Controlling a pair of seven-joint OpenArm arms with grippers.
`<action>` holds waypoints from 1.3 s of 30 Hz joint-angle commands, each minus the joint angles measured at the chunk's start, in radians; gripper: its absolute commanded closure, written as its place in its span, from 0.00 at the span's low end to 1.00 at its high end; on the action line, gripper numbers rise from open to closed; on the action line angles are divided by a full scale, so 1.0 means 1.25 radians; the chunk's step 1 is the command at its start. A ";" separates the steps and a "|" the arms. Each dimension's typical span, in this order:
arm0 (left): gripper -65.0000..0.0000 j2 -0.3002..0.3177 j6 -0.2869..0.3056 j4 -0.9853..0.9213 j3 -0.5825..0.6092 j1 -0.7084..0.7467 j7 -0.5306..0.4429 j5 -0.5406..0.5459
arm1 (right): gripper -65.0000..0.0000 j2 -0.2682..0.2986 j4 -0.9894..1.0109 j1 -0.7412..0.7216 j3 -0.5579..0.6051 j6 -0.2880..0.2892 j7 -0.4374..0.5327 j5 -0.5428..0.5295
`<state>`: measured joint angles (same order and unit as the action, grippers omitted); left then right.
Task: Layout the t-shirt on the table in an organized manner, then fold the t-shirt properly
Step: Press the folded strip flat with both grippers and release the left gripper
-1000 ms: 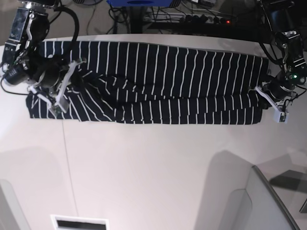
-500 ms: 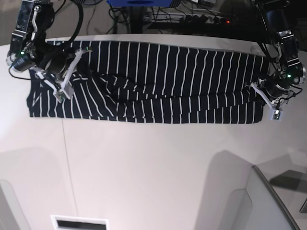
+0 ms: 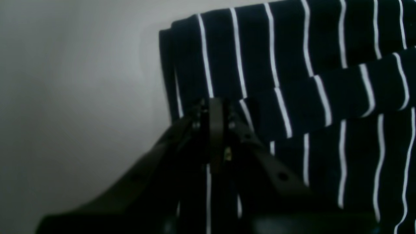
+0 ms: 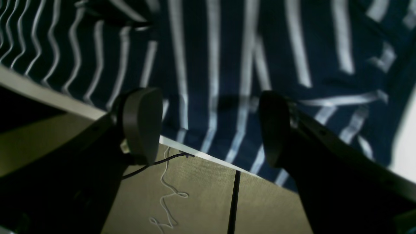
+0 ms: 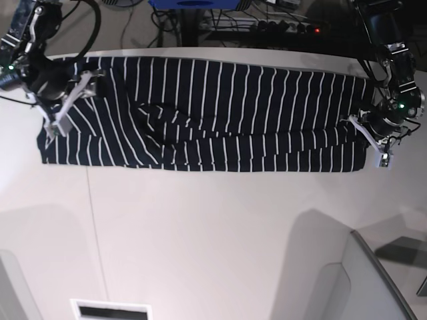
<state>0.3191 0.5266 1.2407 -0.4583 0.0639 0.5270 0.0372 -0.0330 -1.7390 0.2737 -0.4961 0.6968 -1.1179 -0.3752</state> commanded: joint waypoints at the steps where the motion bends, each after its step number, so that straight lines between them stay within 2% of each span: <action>1: 1.00 0.014 -0.001 0.016 -0.005 -0.012 -0.016 0.009 | 0.33 0.007 -0.015 -0.008 -0.017 0.001 0.010 -0.011; 5: 1.00 0.014 -0.001 0.013 -0.003 -0.027 -0.016 0.009 | 0.33 0.011 -0.015 -0.010 -0.044 0.001 0.010 -0.011; 14: 1.00 0.015 -0.001 0.015 -0.003 -0.027 -0.010 0.006 | 0.33 0.007 -0.015 -0.012 -0.037 0.001 0.011 -0.010; 19: 0.56 0.018 -0.001 0.016 -0.003 -0.017 -0.009 0.009 | 0.33 0.007 -0.011 -0.021 -0.037 0.001 0.011 -0.010; 23: 0.30 0.018 -0.001 0.044 -0.012 -0.005 -0.007 0.009 | 0.33 0.006 -0.010 -0.022 -0.036 0.001 0.011 -0.010; 25: 0.21 0.018 -0.001 0.083 -0.013 0.010 -0.007 0.010 | 0.33 0.006 -0.010 -0.022 -0.036 0.001 0.011 -0.010; 29: 0.14 0.013 -0.001 0.137 -0.054 0.016 -0.007 0.020 | 0.33 0.006 -0.010 -0.022 -0.036 0.001 0.011 -0.010; 32: 0.13 0.014 0.006 0.119 -0.136 0.013 -0.007 0.143 | 0.33 0.006 -0.009 -0.021 -0.036 0.001 0.011 -0.010; 34: 0.13 0.034 0.059 0.065 -0.169 0.017 -0.009 0.262 | 0.33 0.007 -0.009 -0.020 -0.036 0.001 0.011 -0.010; 36: 0.14 0.069 0.133 -0.011 -0.170 0.017 -0.013 0.333 | 0.33 0.007 0.000 -0.020 -0.036 0.001 0.011 -0.010; 39: 0.14 0.103 0.137 -0.132 -0.172 0.005 -0.018 0.349 | 0.33 0.010 0.037 -0.022 -0.036 0.001 0.011 -0.010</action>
<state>0.4198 0.6827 1.0523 -0.6662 0.0769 0.5282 0.4507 -0.0299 -1.6783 0.2501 -0.5392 0.6968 -1.1141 -0.3752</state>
